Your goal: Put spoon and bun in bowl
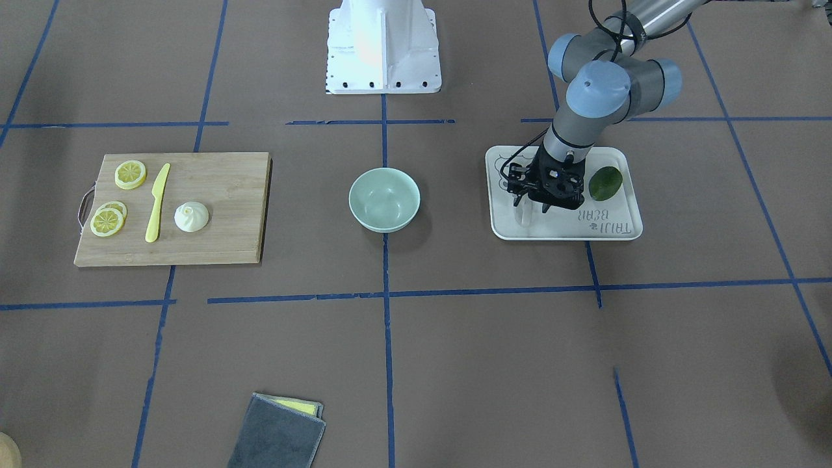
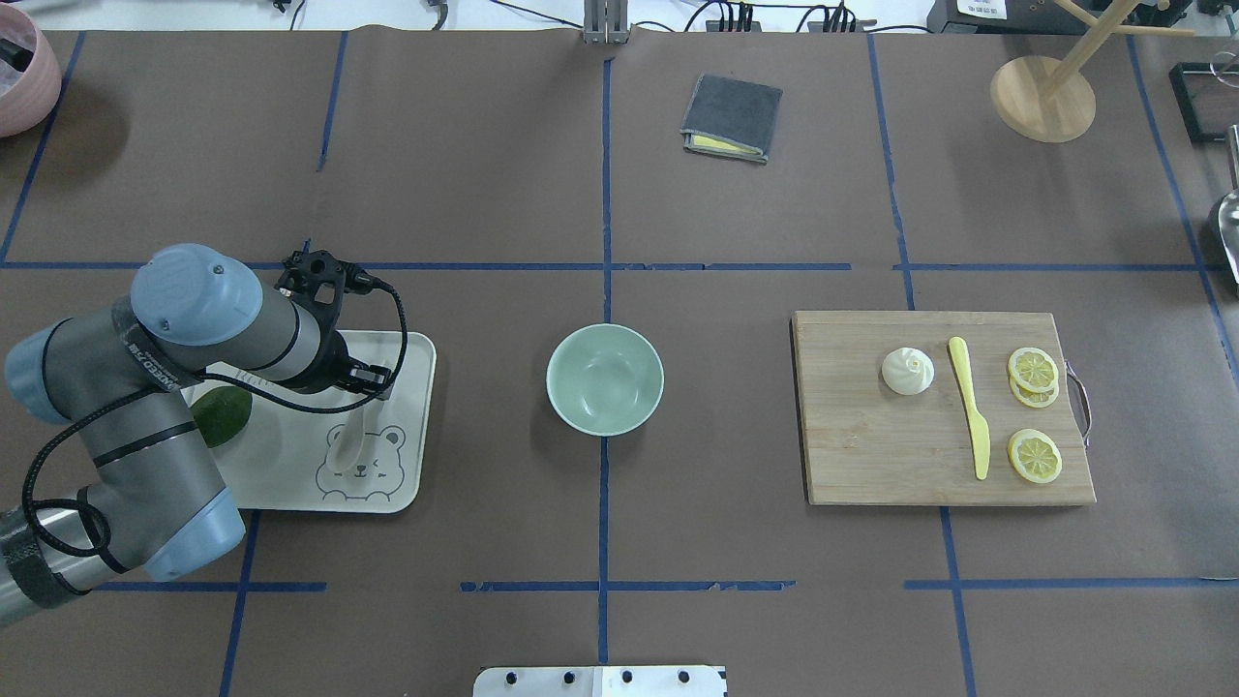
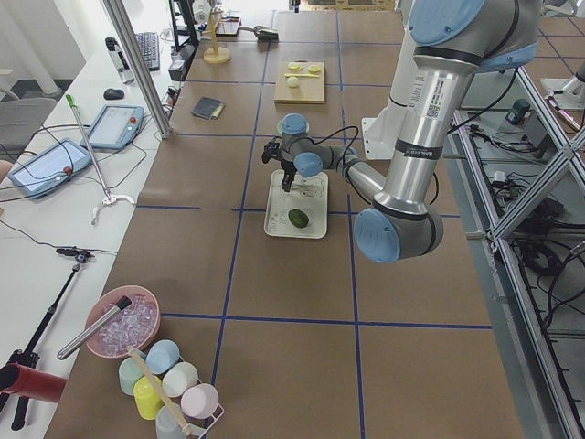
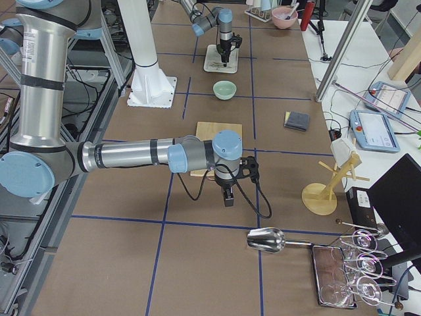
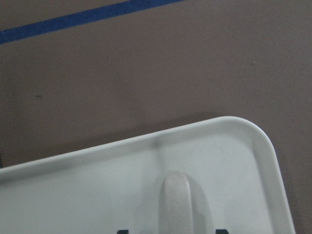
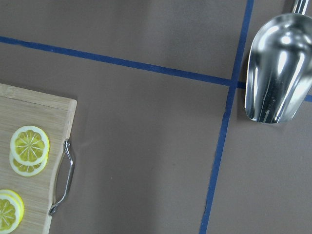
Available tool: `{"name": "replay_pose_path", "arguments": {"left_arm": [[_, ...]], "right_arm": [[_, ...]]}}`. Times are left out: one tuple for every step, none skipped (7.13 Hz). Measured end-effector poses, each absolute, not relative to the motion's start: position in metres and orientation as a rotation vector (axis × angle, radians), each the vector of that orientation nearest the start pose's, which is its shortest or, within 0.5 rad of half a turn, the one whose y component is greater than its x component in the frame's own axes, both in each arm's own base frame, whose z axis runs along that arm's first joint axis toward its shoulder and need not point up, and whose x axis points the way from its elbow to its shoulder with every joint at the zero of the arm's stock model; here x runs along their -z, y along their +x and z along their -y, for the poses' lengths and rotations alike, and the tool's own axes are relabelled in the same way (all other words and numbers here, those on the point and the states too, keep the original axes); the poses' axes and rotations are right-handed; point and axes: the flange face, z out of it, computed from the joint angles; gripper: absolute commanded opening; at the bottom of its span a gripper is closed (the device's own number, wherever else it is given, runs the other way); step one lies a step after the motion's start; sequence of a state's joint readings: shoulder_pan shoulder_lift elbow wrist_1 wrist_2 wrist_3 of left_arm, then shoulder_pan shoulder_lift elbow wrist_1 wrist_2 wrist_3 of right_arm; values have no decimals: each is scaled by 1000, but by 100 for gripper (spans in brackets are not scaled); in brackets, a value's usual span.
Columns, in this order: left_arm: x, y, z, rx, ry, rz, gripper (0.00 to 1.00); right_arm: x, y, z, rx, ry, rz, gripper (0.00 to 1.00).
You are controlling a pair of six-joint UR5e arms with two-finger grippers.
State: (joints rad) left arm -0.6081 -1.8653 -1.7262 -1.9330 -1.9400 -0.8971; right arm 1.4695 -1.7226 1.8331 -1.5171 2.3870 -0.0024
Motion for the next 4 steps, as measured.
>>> {"name": "replay_pose_path", "arguments": {"left_arm": [[-389, 447, 430, -211, 200, -853, 0], [-389, 448, 429, -209, 199, -853, 0], [-383, 449, 428, -202, 199, -860, 0], [-366, 450, 428, -180, 202, -883, 0]], "right_arm": [[-590, 16, 439, 164, 114, 822, 100], [-590, 16, 439, 164, 114, 823, 100], [-590, 16, 439, 164, 115, 823, 100], [-589, 16, 439, 166, 118, 824, 100]]}}
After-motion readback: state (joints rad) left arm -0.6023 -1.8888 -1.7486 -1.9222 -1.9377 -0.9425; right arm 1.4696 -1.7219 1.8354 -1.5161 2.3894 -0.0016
